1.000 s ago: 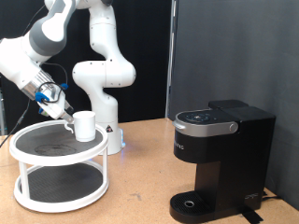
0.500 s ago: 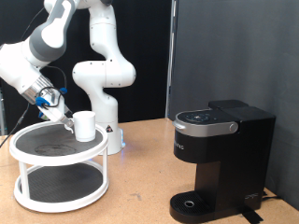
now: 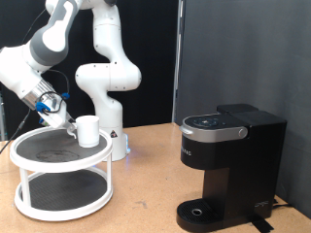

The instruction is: Make a cup of coffee with the keurig machine

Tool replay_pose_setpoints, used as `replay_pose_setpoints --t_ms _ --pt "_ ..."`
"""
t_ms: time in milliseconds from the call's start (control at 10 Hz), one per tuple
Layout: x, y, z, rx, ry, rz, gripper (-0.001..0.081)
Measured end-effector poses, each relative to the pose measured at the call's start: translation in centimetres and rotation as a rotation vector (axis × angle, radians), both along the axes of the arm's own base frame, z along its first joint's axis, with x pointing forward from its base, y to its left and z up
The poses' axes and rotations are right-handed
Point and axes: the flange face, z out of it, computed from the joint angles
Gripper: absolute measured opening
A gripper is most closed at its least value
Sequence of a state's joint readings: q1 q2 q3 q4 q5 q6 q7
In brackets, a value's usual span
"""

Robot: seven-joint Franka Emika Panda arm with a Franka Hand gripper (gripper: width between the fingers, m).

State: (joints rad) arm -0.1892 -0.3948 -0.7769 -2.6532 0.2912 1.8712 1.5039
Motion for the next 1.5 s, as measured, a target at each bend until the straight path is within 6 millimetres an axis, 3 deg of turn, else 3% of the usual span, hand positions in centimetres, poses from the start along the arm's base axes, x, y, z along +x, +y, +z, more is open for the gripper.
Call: replay_pose_setpoints --t_ms 100,300,800,1300,1500 --pt "0.0 0.0 -0.1 -0.004 -0.002 -0.002 0.0319" --pt "0.0 0.0 -0.3 -0.012 -0.007 -0.008 0.0043" --pt "0.0 0.3 -0.1 0.012 -0.004 -0.022 0.0003" --pt "0.5 0.2 4.3 0.095 0.046 -0.034 0.0003" --pt "0.5 0.4 4.0 0.099 0.051 -0.037 0.0003"
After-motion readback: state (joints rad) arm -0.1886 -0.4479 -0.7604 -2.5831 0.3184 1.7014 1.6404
